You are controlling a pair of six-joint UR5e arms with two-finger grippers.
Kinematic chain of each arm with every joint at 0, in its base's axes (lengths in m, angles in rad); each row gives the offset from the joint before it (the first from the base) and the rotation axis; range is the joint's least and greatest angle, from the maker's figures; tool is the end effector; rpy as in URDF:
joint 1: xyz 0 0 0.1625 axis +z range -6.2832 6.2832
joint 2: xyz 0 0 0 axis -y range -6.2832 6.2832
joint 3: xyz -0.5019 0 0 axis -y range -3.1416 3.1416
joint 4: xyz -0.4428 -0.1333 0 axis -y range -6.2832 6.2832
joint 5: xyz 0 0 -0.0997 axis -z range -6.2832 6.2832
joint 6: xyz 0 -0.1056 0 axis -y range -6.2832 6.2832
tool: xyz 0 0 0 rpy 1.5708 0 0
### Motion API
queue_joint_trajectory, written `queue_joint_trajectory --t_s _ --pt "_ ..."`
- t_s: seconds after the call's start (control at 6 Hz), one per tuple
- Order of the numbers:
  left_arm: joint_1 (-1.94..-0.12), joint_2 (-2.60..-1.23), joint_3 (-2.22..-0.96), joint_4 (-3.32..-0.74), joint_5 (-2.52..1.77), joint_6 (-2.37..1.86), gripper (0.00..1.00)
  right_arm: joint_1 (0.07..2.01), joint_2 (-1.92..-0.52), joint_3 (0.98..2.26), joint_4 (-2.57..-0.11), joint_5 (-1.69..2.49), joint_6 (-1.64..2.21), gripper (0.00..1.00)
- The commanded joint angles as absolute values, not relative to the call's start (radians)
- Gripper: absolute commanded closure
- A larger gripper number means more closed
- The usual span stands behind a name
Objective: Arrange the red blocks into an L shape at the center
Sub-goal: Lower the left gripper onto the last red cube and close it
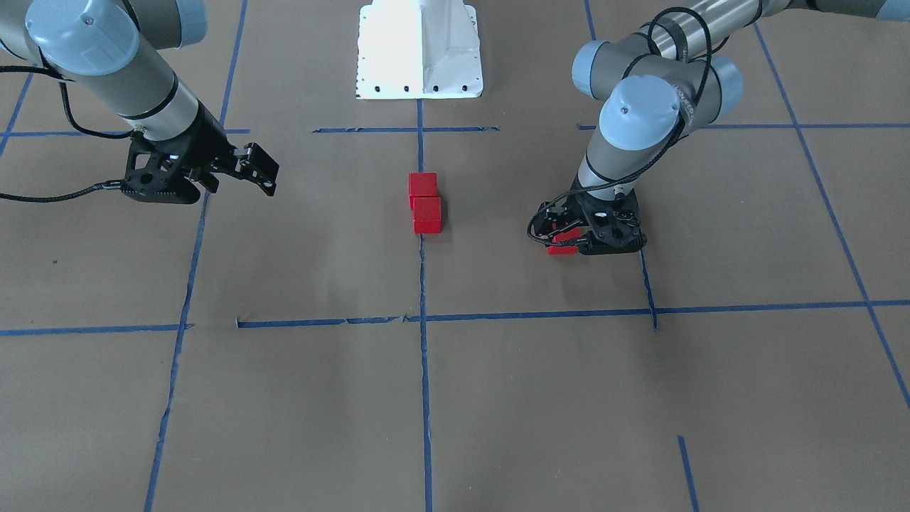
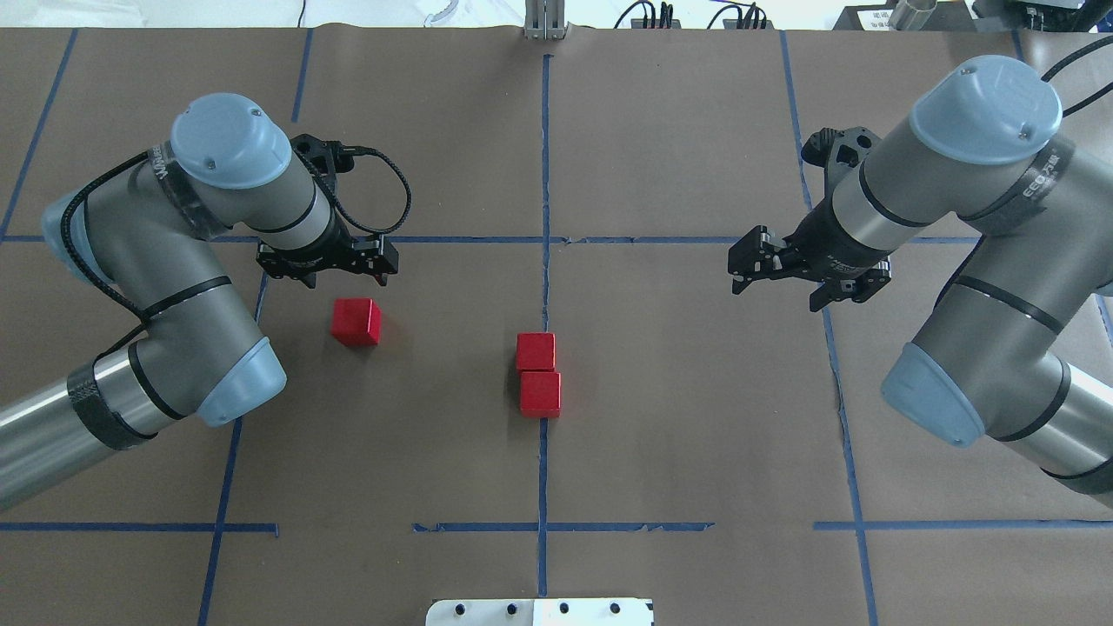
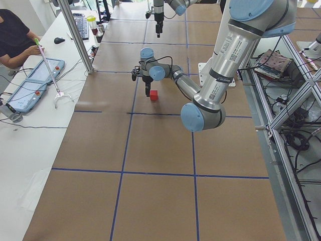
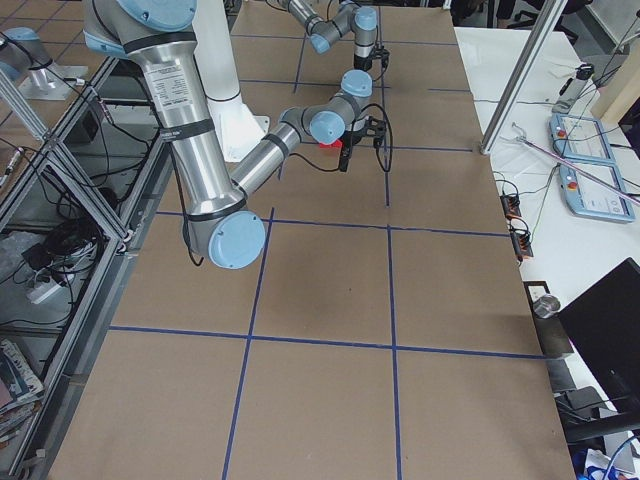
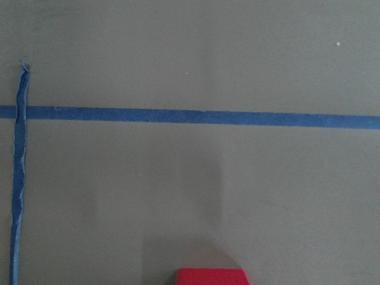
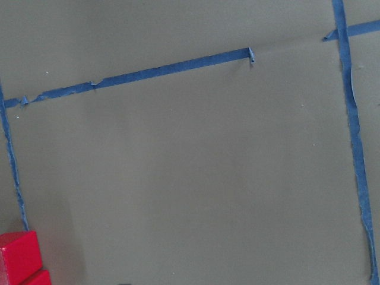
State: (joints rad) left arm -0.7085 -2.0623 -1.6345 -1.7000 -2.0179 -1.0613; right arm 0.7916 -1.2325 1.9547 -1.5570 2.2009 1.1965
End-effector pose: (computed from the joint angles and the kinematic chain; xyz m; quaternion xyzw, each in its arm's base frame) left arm 0.5129 -0.5550 0.3823 0.0159 0.3879 -0.0172 0.9214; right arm -0.3921 -0.4982 0.3396 -0.0531 -0.4447 0.0747 0.8910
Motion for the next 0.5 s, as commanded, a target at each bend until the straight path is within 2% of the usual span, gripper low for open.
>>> queue_joint_trajectory --t_s 0.0,0.33 --pt "-0.689 -2.062 -1.623 -1.709 -2.019 -1.06 0.03 0.792 -1.232 1.954 -1.557 2.201 1.197 0.0" --pt "-0.669 -2.065 -1.617 -1.707 -2.02 -1.065 0.03 0.792 -1.233 1.954 -1.557 2.201 1.197 0.0"
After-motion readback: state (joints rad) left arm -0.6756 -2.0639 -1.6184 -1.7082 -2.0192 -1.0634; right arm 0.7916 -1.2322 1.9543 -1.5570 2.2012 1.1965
